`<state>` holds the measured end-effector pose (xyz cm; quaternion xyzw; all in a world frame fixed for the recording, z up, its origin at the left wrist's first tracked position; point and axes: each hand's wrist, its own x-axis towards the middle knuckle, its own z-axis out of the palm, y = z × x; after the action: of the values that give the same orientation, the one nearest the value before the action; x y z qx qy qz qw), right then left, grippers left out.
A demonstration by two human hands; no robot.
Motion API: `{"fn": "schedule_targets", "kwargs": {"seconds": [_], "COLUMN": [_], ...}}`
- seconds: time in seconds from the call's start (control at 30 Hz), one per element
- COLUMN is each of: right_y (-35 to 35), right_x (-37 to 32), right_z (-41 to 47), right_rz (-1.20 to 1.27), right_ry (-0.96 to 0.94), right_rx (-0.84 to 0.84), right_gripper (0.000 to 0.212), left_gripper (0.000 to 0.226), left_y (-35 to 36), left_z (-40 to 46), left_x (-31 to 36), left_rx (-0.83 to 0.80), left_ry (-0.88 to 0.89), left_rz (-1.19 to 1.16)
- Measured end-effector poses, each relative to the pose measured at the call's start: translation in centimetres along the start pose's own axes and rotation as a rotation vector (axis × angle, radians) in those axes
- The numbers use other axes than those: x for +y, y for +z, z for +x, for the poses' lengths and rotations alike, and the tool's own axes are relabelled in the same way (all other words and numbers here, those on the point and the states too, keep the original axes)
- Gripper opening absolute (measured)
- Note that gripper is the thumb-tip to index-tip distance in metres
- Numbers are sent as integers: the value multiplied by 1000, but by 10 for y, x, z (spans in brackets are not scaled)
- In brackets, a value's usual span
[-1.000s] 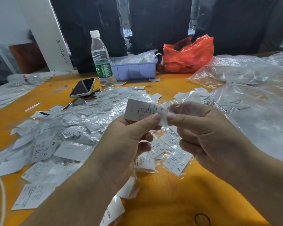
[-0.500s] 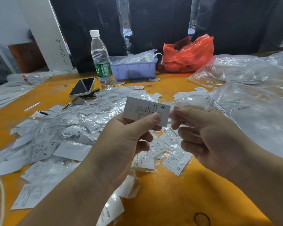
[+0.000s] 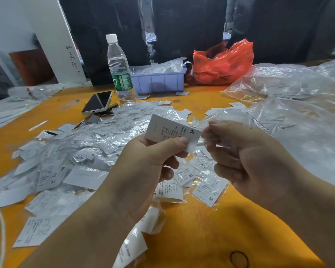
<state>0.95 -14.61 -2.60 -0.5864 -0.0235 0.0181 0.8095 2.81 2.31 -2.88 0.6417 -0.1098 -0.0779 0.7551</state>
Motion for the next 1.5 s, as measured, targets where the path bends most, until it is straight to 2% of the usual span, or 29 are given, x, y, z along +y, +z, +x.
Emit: {"fn": "schedule_targets", "kwargs": {"seconds": [0.27,0.4,0.7,0.8,1.0,1.1,1.17,1.3,1.5], "right_y": [2,2,3,3,4,3,1,-1,0], "right_x": [-1,-1,2,4,8,9,8,6,6], "right_z": [-1,-2,-2,-3,-3,-2,0,1,0], "right_rz": [-24,-82,-148,-168,-233,-246,-223,-188,-193], "right_ry": [7,-1,-4,-20,-70,-105,-99,-71,-102], "right_rx": [40,-5,-58,-68,-69,-28,3,24,16], "right_gripper": [20,11,5,6,22,14,9,8,12], "left_gripper": [18,17,15,22,19,27,30,23,18], "left_y": [1,0,-1,1,6,9,7,-4,-1], "left_z": [-2,-2,-1,-2,-1,-2,-2,0,-3], "left_x": [2,1,0,0,-4,-3,-1,5,1], "left_rx": [-3,22,61,47,86,77,106,205,87], "left_ry": [20,52,66,57,15,11,29,114,117], "left_rz": [36,45,49,26,16,41,84,164,207]}}
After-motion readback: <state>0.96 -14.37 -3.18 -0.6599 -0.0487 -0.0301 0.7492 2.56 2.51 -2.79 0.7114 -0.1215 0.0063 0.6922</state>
